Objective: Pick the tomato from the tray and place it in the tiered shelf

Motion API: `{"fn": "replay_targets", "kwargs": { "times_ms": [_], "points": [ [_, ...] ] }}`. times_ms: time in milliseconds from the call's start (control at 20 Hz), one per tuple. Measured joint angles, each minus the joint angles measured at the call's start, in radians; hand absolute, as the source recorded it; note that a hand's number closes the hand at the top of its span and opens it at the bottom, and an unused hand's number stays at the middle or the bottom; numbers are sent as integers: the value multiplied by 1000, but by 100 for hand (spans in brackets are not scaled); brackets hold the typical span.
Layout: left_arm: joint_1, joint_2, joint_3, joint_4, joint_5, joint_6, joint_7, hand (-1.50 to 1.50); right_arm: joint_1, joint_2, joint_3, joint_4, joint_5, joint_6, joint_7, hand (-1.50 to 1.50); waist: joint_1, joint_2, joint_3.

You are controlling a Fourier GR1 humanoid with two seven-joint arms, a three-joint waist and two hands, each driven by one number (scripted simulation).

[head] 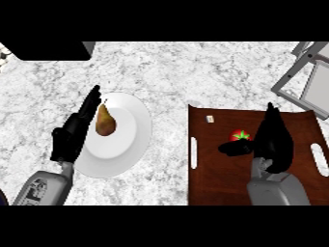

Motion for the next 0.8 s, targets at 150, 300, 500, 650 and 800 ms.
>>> {"fn": "replay_targets", "kwargs": {
  "times_ms": [150, 300, 500, 650, 800],
  "points": [
    [10, -2, 10, 0, -4, -8, -9, 0, -5, 0, -12, 32, 2, -11, -11, -150, 0, 0, 0],
    [13, -7, 19, -3, -8, -15, -5, 0, 4, 0, -22, 67, -5, -25, -29, -150, 0, 0, 0],
    [17, -13, 25, -11, -21, -22, -4, 0, 18, 0, -12, 95, -19, -47, -35, -150, 0, 0, 0],
    [1, -30, 33, 0, -34, -22, 3, 0, 16, 0, -26, 109, -27, -56, -48, -150, -1, 0, 0],
    [14, -35, 36, -20, -43, -30, 10, 0, -2, 0, -26, 148, -42, -72, -52, -150, 0, 0, 0]
  ]
}}
